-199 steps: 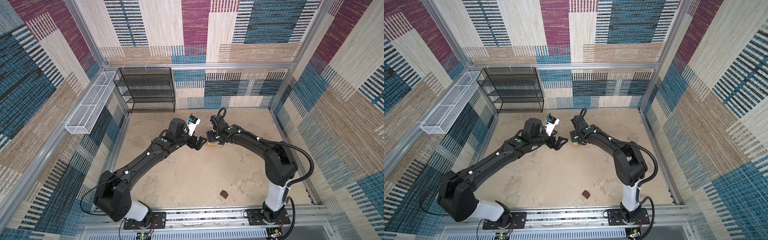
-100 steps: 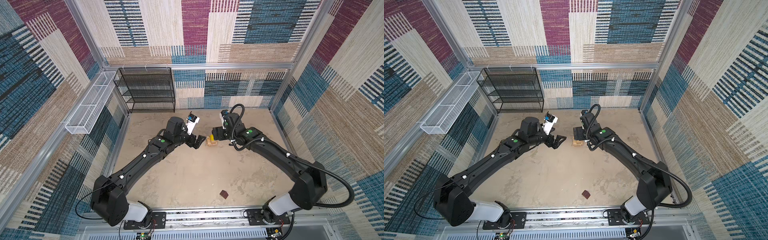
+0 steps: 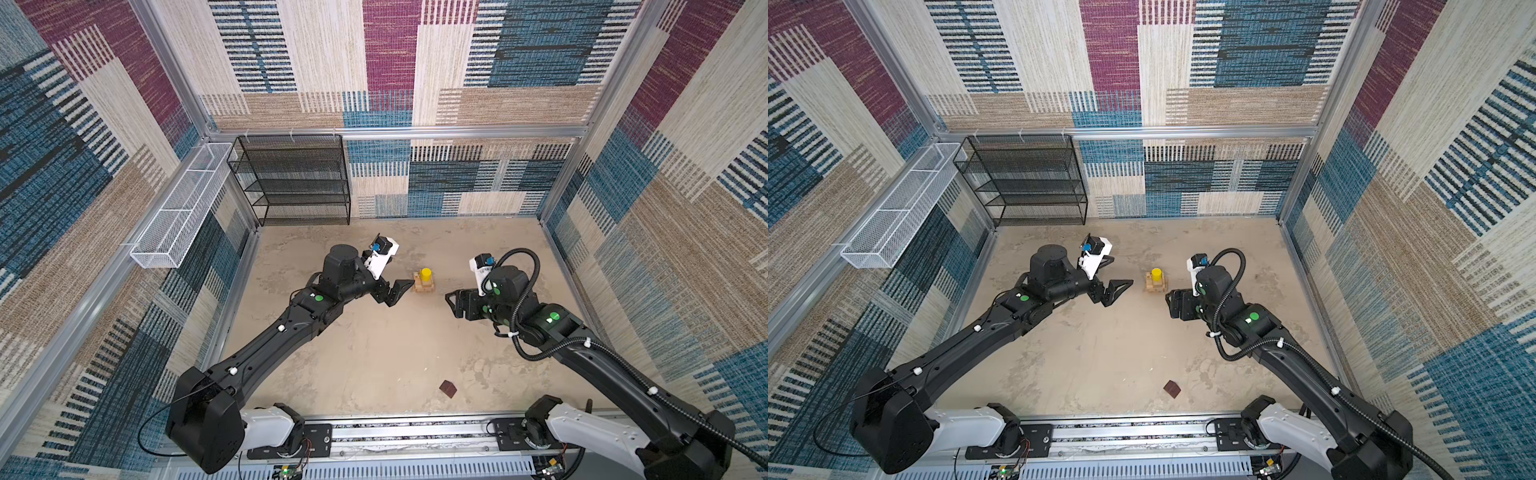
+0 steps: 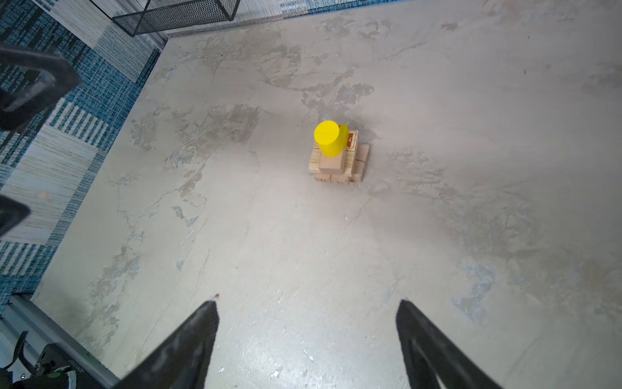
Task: Build the wood block tower
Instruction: 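Raise the right gripper away and swing it toward the maroon cube near the robot, then lower the open right gripper over the small maroon cube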
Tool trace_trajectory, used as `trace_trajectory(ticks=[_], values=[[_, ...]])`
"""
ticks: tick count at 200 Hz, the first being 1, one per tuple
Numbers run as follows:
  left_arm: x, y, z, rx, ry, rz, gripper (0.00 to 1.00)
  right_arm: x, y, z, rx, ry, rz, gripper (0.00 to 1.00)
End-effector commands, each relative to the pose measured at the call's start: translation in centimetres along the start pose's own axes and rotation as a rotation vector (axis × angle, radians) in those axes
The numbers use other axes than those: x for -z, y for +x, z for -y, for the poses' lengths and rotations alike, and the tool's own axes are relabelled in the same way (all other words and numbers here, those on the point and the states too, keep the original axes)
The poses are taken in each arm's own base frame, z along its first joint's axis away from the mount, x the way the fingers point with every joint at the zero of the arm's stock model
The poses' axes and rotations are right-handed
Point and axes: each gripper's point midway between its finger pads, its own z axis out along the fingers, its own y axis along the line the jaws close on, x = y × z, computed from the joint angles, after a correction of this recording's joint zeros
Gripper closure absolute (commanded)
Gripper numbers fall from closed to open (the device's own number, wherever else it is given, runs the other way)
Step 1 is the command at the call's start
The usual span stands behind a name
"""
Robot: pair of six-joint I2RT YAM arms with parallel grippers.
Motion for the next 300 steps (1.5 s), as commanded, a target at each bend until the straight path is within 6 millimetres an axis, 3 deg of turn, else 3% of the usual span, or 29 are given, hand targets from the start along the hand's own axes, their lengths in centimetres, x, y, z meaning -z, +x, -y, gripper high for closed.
trace_trajectory(ticks=[1,47,85,111,164,195,226,300], values=[[0.1,-1.4,1.5,-0.065,0.077,0.07,0.05,-0.1,1.0,0.4,-0.05,0.005,-0.015,0.15],[0.3,-1.2,3.4,-0.118,0.162,0.086,0.06,-1.0,1.4,0.2,-0.057,-0.009,-0.03,0.15],[1.3,0.3,8.8,-0.269,0.425,0.111,0.06,-1.7,1.7,0.7,-0.028,0.029,-0.075,0.15],[2.7,2.0,12.7,-0.396,0.598,0.118,0.04,-1.2,2.3,1.0,-0.008,0.044,-0.099,0.16],[4.0,5.6,17.0,-0.526,0.788,0.045,0.01,0.6,6.9,0.5,-0.046,0.037,-0.182,0.22],[4.0,8.0,17.5,-0.595,0.817,-0.047,0.01,1.1,9.6,0.1,-0.02,0.097,-0.243,0.22],[4.5,9.7,17.3,-0.674,0.792,-0.105,0.01,1.2,11.6,-1.7,0.044,0.078,-0.295,0.24],[5.3,12.4,16.0,-0.758,0.758,-0.253,0.01,1.6,14.1,-3.0,0.151,0.062,-0.356,0.3]])
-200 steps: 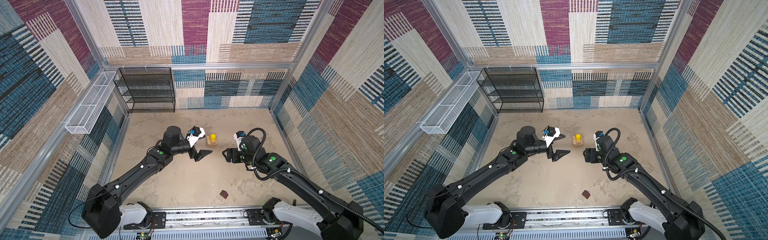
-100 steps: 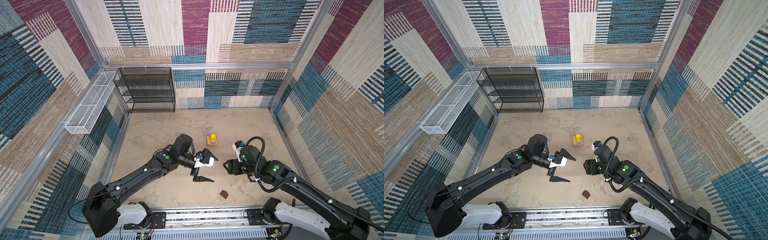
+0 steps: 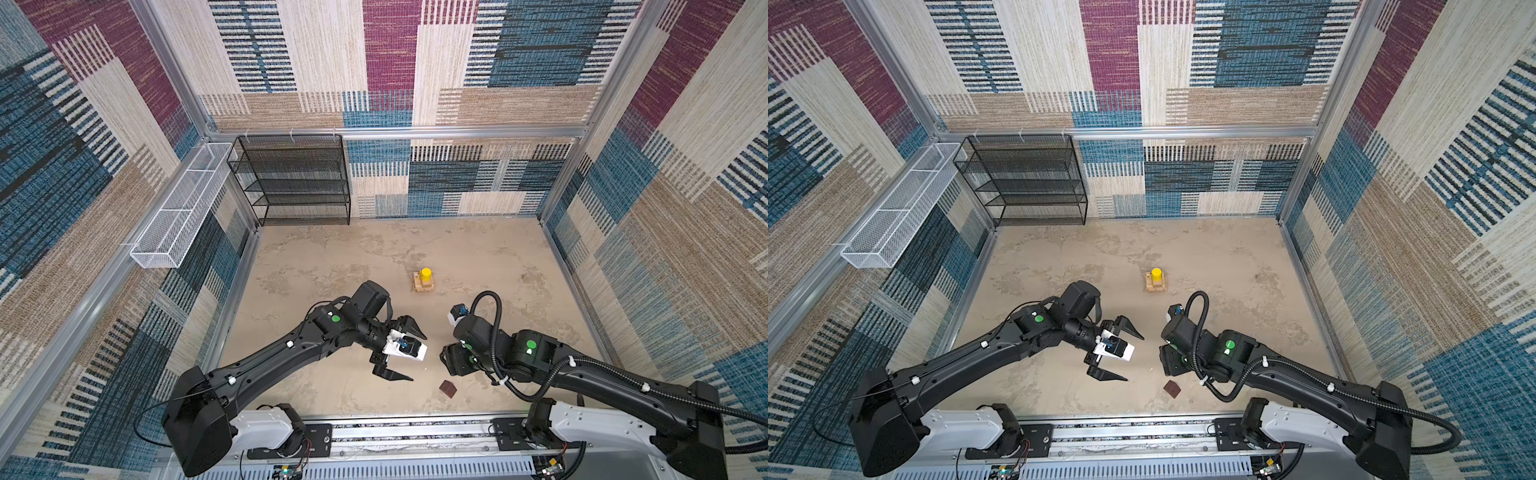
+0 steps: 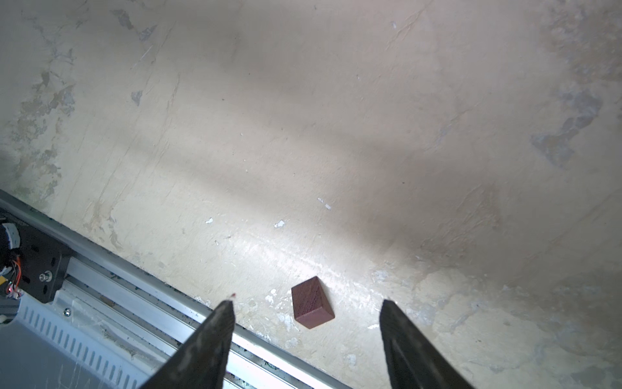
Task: Build the wood block tower
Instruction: 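Lower the open right gripper over the small maroon cube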
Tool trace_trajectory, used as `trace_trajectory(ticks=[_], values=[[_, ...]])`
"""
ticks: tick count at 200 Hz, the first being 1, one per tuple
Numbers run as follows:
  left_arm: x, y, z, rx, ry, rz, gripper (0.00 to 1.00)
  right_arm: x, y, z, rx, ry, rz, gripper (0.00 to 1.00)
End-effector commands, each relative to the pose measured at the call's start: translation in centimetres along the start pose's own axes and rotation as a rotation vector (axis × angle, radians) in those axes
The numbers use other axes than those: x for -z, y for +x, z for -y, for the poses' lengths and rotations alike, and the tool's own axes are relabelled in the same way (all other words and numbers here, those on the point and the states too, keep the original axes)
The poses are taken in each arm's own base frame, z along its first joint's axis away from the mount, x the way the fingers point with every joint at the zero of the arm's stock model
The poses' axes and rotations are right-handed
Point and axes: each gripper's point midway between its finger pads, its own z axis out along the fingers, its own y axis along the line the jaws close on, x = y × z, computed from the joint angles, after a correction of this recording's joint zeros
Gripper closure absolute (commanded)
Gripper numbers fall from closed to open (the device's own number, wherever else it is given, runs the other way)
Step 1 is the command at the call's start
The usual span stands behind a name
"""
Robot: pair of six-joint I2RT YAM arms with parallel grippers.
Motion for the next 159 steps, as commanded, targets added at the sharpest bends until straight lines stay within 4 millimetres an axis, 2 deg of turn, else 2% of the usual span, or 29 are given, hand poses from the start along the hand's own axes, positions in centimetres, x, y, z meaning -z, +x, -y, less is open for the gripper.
trace_trajectory(ticks=[1,36,80,125,139,159], values=[[0.2,1.1,0.8,-0.022,0.026,-0.064,0.01,0.1,0.5,0.2,0.005,0.015,0.002,0.3],[0.3,1.7,0.9,-0.015,0.025,-0.093,0.01,-0.6,3.2,0.1,0.024,0.008,-0.056,0.33],[-0.2,3.3,1.6,0.049,0.076,-0.163,0.01,-1.1,4.4,-0.7,0.073,0.01,-0.092,0.37],[0.0,4.0,2.0,0.053,0.084,-0.204,0.01,-2.3,5.8,-1.1,0.08,-0.012,-0.148,0.54],[0.1,4.0,2.0,0.05,0.081,-0.205,0.01,-2.8,6.7,-1.1,0.074,-0.021,-0.171,0.54],[0.1,4.0,2.1,0.048,0.082,-0.205,0.01,-3.3,7.0,-1.1,0.063,-0.027,-0.176,0.48]])
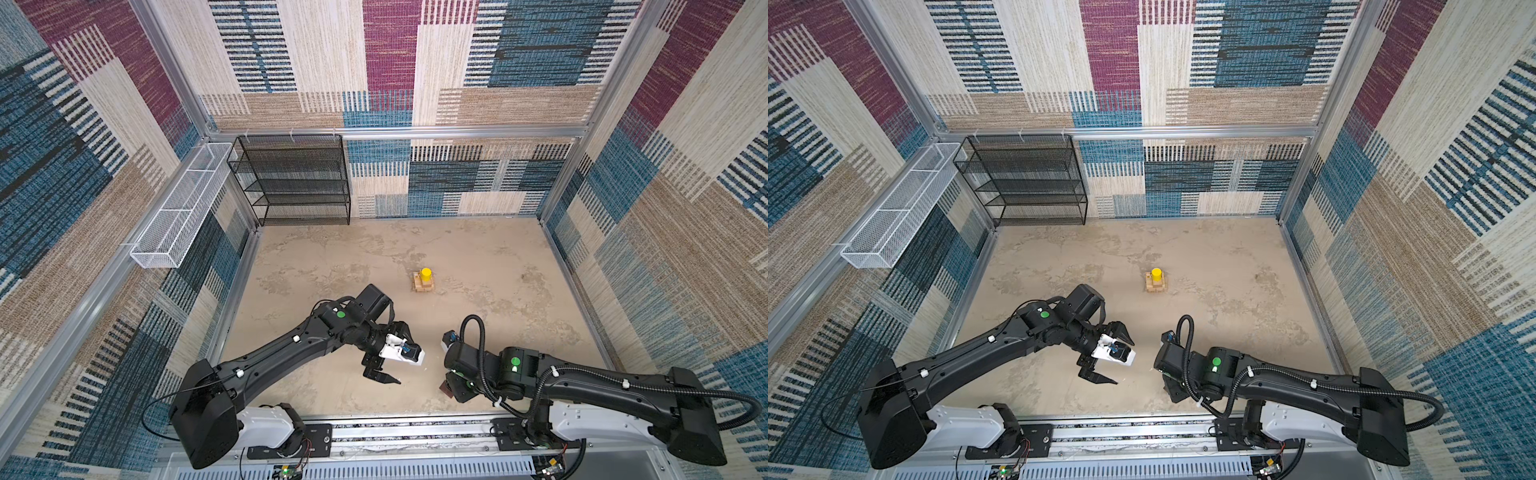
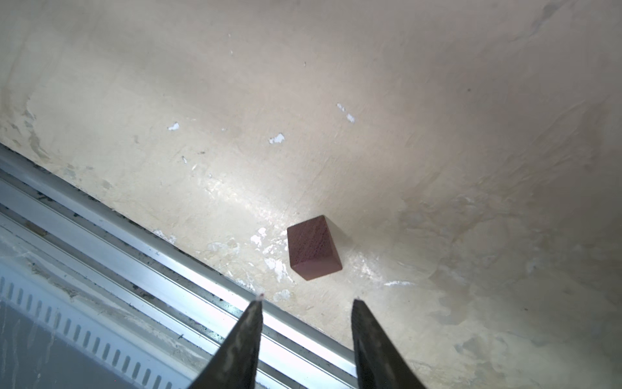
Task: Build the wood block tower
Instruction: 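Lower the open right gripper over the small maroon cube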
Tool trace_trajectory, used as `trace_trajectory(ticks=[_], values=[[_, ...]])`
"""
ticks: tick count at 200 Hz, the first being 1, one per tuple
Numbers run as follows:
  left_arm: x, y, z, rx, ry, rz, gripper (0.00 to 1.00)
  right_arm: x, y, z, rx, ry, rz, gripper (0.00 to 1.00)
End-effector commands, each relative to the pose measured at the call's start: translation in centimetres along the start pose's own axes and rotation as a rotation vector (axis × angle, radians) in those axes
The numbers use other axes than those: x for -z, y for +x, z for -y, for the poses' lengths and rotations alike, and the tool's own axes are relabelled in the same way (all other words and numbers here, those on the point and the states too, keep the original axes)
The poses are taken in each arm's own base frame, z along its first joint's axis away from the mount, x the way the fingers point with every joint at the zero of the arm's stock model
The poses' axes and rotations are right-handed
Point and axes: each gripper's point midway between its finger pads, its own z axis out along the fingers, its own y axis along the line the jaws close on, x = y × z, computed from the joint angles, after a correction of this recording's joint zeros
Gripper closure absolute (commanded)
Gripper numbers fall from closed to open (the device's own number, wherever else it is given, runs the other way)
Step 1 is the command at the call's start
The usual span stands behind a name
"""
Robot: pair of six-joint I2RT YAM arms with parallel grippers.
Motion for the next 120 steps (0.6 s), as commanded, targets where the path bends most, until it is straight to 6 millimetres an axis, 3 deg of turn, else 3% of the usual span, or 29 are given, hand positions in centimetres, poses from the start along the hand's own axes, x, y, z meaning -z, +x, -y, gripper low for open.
trace_trajectory(ticks=[1,120], values=[[0.1,0.2,0.5,-0.014,0.013,-0.009,0.01,-0.4,-0.3,-1.1,-0.028,-0.051,0.01,0.47],[-0.5,1.2,0.7,-0.007,0.015,-0.058,0.01,-3.6,0.9,-1.1,-0.001,-0.01,-0.07,0.46]])
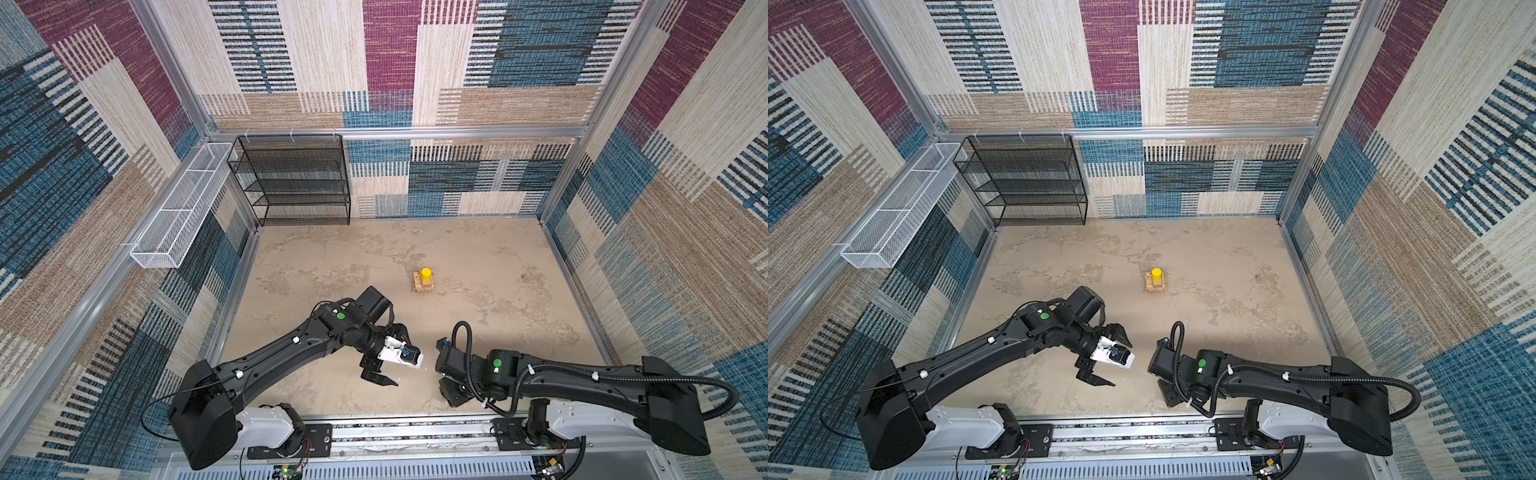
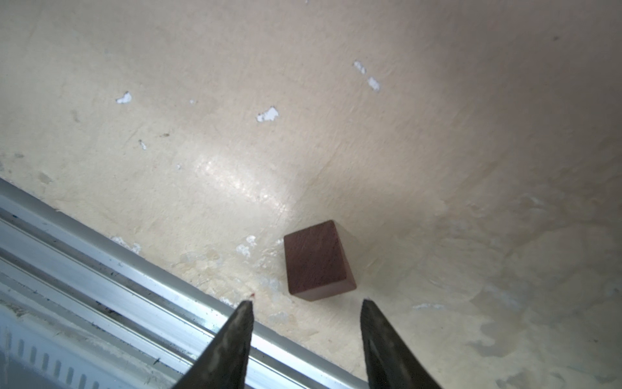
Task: Build the wood block tower
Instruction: 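Lower the open right gripper over the small maroon cube, then close the right gripper on the maroon cube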
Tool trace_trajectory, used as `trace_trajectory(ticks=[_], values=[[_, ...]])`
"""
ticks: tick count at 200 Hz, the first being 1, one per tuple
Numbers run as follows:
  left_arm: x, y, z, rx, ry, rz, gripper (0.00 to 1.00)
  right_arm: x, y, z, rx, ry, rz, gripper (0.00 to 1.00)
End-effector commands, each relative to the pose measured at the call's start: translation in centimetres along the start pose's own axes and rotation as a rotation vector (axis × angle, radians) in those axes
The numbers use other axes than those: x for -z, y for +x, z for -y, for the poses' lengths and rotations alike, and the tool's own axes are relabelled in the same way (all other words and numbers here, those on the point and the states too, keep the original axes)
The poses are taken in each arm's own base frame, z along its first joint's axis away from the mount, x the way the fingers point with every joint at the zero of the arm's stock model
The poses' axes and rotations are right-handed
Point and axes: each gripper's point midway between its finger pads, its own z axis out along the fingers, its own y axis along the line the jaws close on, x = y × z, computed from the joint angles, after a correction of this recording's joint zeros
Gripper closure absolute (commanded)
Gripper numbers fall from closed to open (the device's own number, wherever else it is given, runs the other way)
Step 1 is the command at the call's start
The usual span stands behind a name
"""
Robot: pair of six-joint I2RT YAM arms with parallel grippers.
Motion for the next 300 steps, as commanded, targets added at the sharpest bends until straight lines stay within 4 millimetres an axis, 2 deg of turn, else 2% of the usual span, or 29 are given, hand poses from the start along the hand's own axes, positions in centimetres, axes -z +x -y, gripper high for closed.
trace_trajectory(ticks=[1,68,107,221,300], values=[[-0.2,0.4,0.2,-0.012,0.007,-0.019,0.01,-0.4,-0.3,-0.7,-0.002,-0.025,0.005,0.46],[-0.2,0.5,0.2,-0.02,0.0,-0.029,0.01,-1.1,-0.1,-0.1,-0.015,0.018,-0.008,0.45],[-0.2,0.5,0.3,-0.026,-0.001,-0.029,0.01,-1.6,-0.3,-0.1,-0.016,0.036,-0.016,0.42],[-0.4,0.8,0.4,-0.032,0.001,-0.045,0.01,-2.2,-0.3,-0.2,-0.025,0.048,-0.031,0.56],[-0.4,0.9,0.5,-0.044,-0.002,-0.053,0.01,-2.2,-1.0,-0.3,-0.088,0.076,-0.025,0.6]])
